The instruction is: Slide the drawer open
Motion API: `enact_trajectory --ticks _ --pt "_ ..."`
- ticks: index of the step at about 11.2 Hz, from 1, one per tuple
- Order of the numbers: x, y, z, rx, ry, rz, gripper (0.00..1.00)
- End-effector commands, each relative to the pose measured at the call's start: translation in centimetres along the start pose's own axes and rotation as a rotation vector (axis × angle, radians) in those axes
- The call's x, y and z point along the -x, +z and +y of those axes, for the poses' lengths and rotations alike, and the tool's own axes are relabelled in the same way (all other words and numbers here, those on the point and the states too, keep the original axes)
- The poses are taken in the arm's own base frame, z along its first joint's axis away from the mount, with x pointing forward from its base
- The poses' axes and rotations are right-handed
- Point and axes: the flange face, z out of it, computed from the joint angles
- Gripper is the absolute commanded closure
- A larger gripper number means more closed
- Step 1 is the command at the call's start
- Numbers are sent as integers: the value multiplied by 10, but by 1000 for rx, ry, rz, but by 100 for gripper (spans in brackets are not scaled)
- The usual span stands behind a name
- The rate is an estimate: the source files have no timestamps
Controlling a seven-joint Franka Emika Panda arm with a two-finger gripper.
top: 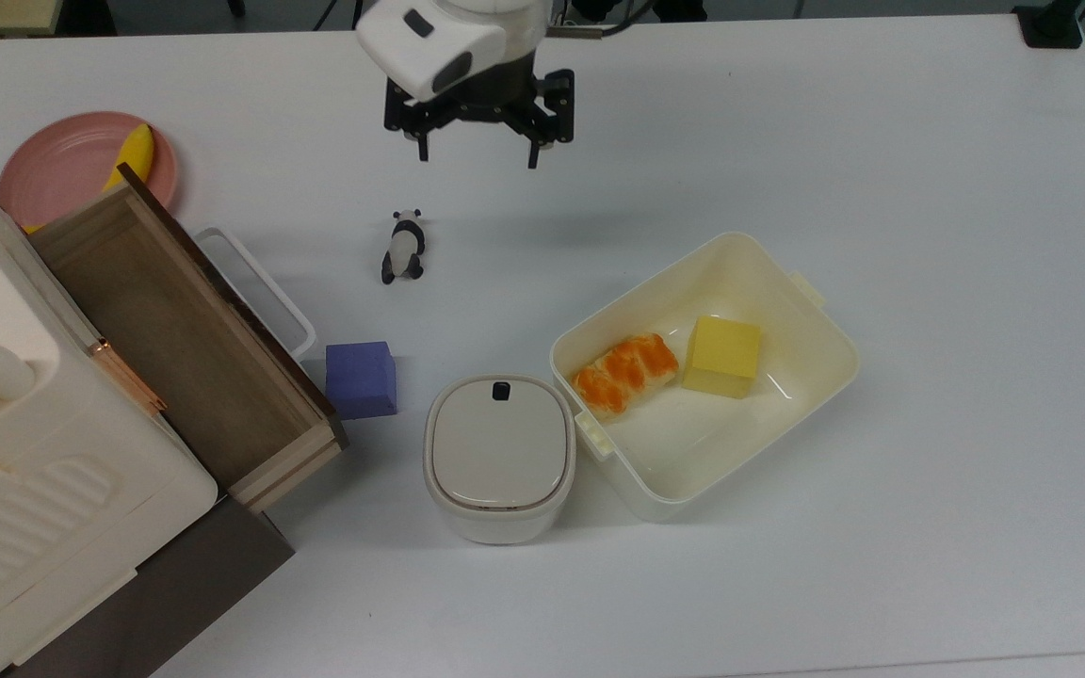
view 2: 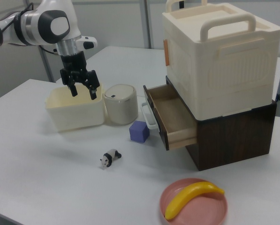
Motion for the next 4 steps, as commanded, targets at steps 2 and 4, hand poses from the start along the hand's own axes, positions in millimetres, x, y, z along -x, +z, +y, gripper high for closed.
enact_trajectory --ticks 2,4 --pt "8 -1 20 -30 76 -24 0" --pt "12 -11 30 -32 90 -9 0"
